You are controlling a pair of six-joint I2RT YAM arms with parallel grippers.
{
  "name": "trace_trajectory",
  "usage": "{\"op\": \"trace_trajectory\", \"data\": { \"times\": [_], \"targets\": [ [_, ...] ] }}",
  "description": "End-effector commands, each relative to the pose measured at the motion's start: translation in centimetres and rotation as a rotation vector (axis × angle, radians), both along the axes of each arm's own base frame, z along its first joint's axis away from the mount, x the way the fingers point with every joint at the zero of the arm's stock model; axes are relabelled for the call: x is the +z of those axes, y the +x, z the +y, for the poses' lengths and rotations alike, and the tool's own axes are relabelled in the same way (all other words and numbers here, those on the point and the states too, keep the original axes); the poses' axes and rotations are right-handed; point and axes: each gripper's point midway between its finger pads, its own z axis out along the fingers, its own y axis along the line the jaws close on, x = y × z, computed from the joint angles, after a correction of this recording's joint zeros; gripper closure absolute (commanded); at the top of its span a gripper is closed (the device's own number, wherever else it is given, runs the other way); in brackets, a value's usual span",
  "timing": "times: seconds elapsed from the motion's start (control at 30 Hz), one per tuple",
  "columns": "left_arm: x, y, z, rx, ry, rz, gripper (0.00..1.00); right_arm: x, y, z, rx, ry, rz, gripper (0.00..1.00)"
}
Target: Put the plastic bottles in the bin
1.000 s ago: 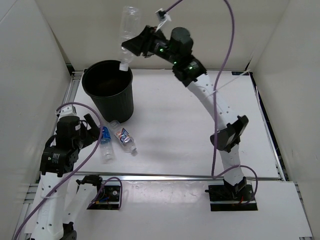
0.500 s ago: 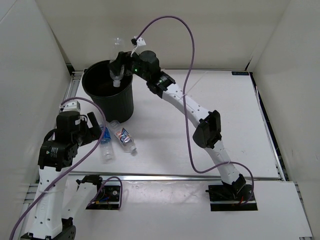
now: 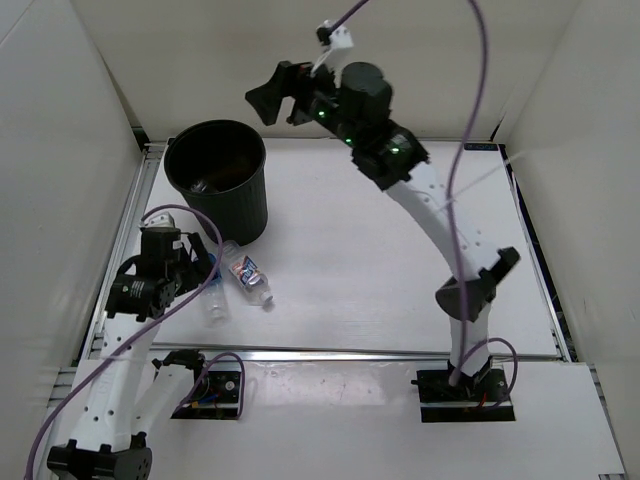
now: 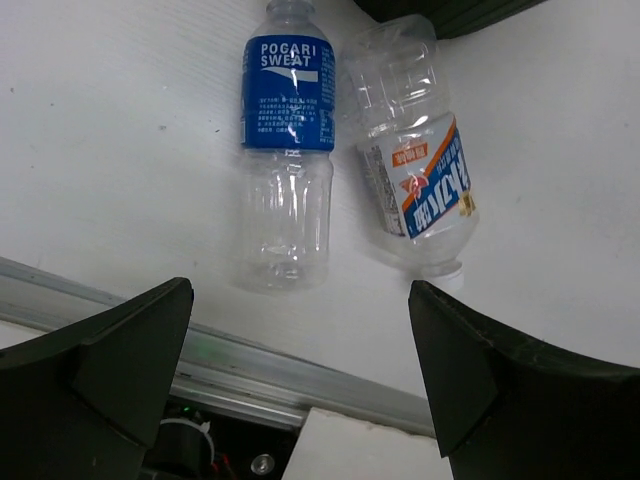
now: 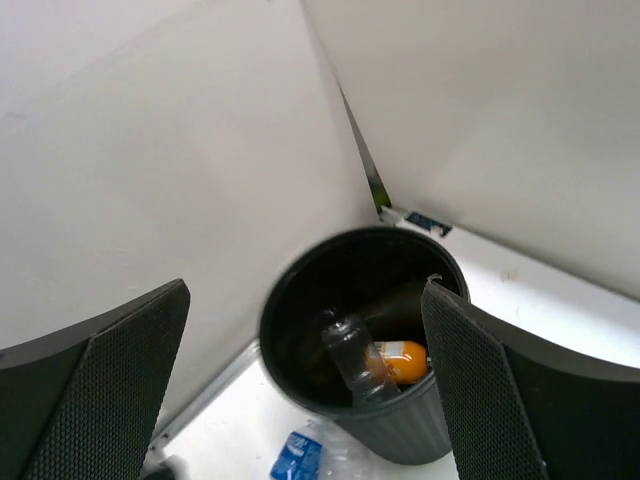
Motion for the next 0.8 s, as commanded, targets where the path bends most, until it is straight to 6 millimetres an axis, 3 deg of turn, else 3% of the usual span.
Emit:
{"op": "trace_trajectory", "data": {
  "times": [0.0,0.13,0.17,0.3,0.6,0.77],
  "targets": [
    [-0.4,2.3,-0.2,0.068,-0.048,-0.04,0.0,2.7,-3.8,-3.7,0.012,-0.055,-0.03,0.0],
    [-2.3,3.4,-0.2,0.127,-0.078,-0.049,0.0,2.2,-5.9,-6.0,0.013,-0.109,0.003,0.0],
    [-2.8,3.7,-0.3,0.135,-0.084,-0.043,0.0,3.0,-6.6,-6.9,0.012,-0.107,-0.011,0.0],
    [-6.4,3.8,0.3,0.205,-0.065,0.054,0.0,3.0,-7.6,-8.2,0.012,-0.142,-0.012,0.0],
    [-11.1,3.2,2.0,0.315,0.004,0.123,0.0,3.6,-8.7,-9.9,-0.001,-0.18,-0.043,0.0],
    [-13.7,2.3,2.0,0.36,-0.008,0.179,0.0,4.0,-9.1,-11.3,-0.031,-0.2,-0.06,0.0]
  ]
}}
